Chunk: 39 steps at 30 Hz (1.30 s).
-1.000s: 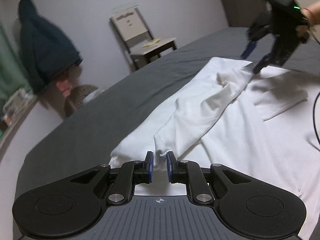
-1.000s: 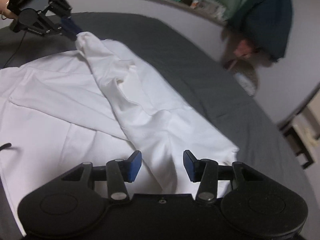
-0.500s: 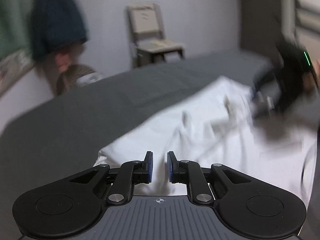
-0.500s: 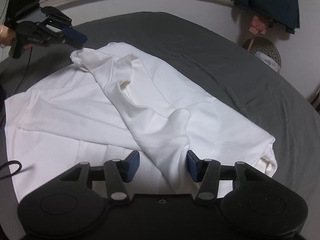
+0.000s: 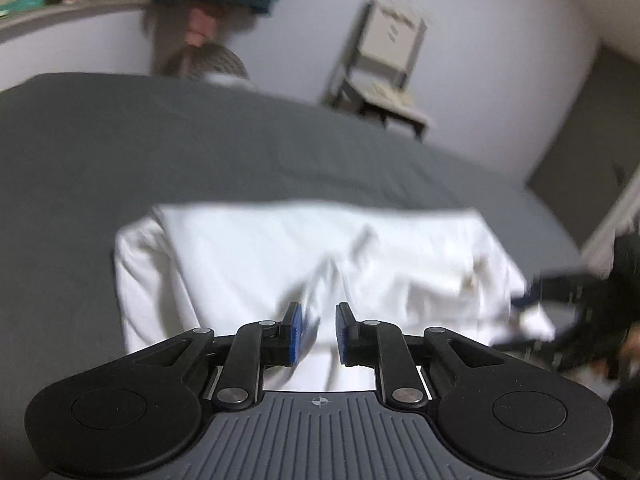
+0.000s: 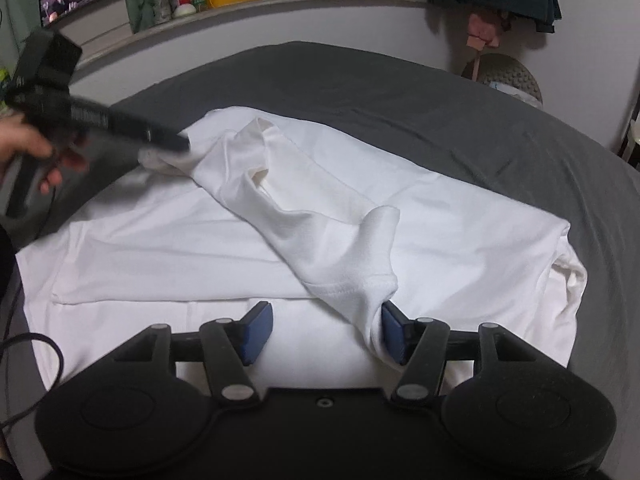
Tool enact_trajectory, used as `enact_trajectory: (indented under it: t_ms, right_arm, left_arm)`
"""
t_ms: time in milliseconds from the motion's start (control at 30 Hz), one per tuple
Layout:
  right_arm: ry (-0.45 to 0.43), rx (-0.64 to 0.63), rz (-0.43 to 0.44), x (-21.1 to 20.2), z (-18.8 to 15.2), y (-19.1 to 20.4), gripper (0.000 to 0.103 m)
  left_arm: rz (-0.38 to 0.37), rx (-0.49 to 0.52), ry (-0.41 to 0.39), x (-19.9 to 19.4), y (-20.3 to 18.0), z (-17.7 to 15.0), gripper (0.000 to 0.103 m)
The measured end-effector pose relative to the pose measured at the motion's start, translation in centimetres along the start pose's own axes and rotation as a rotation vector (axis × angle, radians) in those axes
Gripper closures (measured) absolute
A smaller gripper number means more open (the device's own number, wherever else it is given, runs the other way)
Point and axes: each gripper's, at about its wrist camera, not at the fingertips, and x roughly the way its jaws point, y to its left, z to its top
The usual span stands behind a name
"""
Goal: Fold clothes
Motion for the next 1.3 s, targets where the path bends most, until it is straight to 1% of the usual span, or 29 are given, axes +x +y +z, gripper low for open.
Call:
enact_trajectory:
  t_ms: [67, 133, 167, 200, 233, 267, 300, 333, 400, 433, 467, 533, 600, 633, 700, 767, 800, 867, 933, 967, 1000, 1067, 1133, 1167, 1200, 1233, 1267, 1300]
  right_arm:
    - [-0.023, 0.044, 0.008, -0.2, -0.4, -0.3, 0.045]
    - [-0.055, 0.088, 0.010, -0.4, -0.9, -0.7, 0.044]
    - [-0.071, 0.107, 0.010, -0.4, -1.1, -0.8, 0.044]
    - [-0.077, 0.109, 0.007, -0.5, -1.3, -0.8, 0.044]
    - [-0.077, 0.096, 0.001, -0.5, -1.2, -0.7, 0.044]
    - [-0.073, 0.072, -0.009, -0.4, -1.2, -0.5, 0.043]
    - [-0.066, 0.054, -0.018, -0.3, -1.2, -0.3, 0.043]
    - [-0.066, 0.058, -0.018, -0.2, -1.2, -0.3, 0.042]
    - [-0.073, 0.076, -0.012, -0.2, -1.3, -0.4, 0.037]
    - [-0.079, 0.087, -0.007, -0.2, -1.3, -0.4, 0.037]
    - [-0.085, 0.097, -0.002, -0.2, -1.4, -0.5, 0.037]
    - [-0.092, 0.090, 0.001, -0.2, -1.3, -0.6, 0.037]
    - [-0.100, 0.083, 0.004, -0.4, -1.2, -0.7, 0.037]
    - [-0.108, 0.070, 0.001, -0.6, -1.1, -0.7, 0.038]
    - [-0.130, 0.033, -0.015, -1.1, -0.9, -0.6, 0.039]
    - [-0.161, -0.025, -0.054, -1.9, -1.0, -0.3, 0.039]
    - [-0.169, -0.056, -0.073, -2.1, -1.0, -0.2, 0.040]
    - [-0.165, -0.123, -0.109, -2.2, -1.1, 0.1, 0.042]
    - [-0.145, -0.170, -0.119, -1.8, -1.0, 0.0, 0.047]
    - [-0.137, -0.169, -0.105, -1.6, -0.9, -0.3, 0.049]
    - [-0.132, -0.153, -0.082, -1.4, -0.8, -0.7, 0.050]
    - [-0.139, -0.109, -0.048, -1.3, -0.7, -1.7, 0.051]
    - [-0.151, -0.045, -0.013, -1.2, -0.6, -2.8, 0.056]
    - [-0.156, -0.013, 0.008, -1.1, -0.5, -3.4, 0.066]
    - [-0.150, 0.010, 0.035, -0.9, -0.6, -3.8, 0.078]
    - [-0.143, 0.018, 0.055, -0.8, -0.7, -3.9, 0.082]
    - [-0.143, 0.004, 0.061, -0.9, -0.9, -3.8, 0.088]
    - [-0.142, -0.014, 0.066, -1.0, -1.0, -3.6, 0.092]
  left_arm:
    - [0.034, 0.021, 0.053, 0.9, -0.4, -0.7, 0.086]
    - [0.058, 0.070, 0.023, 0.9, -0.9, -1.4, 0.085]
    - [0.060, 0.079, 0.012, 0.9, -1.0, -1.7, 0.077]
    - [0.041, 0.077, 0.003, 0.8, -1.1, -2.0, 0.059]
    - [0.016, 0.075, -0.007, 0.7, -1.2, -2.2, 0.043]
    - [0.005, 0.089, -0.009, 0.9, -1.6, -2.6, 0.013]
    - [-0.001, 0.109, -0.008, 1.1, -2.1, -3.0, 0.000]
    - [-0.008, 0.128, -0.008, 1.3, -2.7, -3.3, 0.000]
    - [0.065, 0.251, -0.001, 1.8, -4.5, -4.1, 0.000]
    - [0.099, 0.308, 0.004, 2.0, -5.2, -4.1, 0.000]
    - [0.117, 0.322, 0.003, 2.0, -5.5, -4.2, 0.000]
    - [0.105, 0.281, 0.020, 1.6, -5.0, -3.7, 0.000]
    - [0.082, 0.311, 0.069, 1.4, -4.8, -2.9, 0.000]
    - [0.082, 0.345, 0.073, 1.1, -4.8, -2.5, 0.000]
    - [0.123, 0.468, 0.001, -0.7, -5.1, -2.2, 0.000]
    - [0.168, 0.596, -0.082, -2.7, -5.4, -1.9, 0.000]
    - [0.182, 0.641, -0.085, -2.9, -5.4, -1.6, 0.000]
    - [0.190, 0.707, -0.035, -2.5, -5.1, -1.1, 0.001]
    - [0.185, 0.756, 0.014, -1.8, -4.9, -0.8, 0.013]
    - [0.182, 0.763, 0.030, -1.5, -4.8, -0.7, 0.031]
    - [0.179, 0.766, 0.045, -1.1, -4.6, -0.5, 0.047]
    - [0.151, 0.757, 0.066, -0.5, -4.4, -0.1, 0.050]
    - [0.130, 0.758, 0.075, -0.2, -4.3, 0.2, 0.060]
    - [0.123, 0.755, 0.085, -0.1, -4.3, 0.3, 0.075]
    - [0.108, 0.742, 0.095, 0.0, -4.1, 0.3, 0.087]
    - [0.093, 0.729, 0.095, 0.0, -3.9, 0.3, 0.089]
    - [0.081, 0.717, 0.092, 0.0, -3.7, 0.2, 0.093]
    - [0.077, 0.713, 0.079, -0.2, -3.7, 0.1, 0.093]
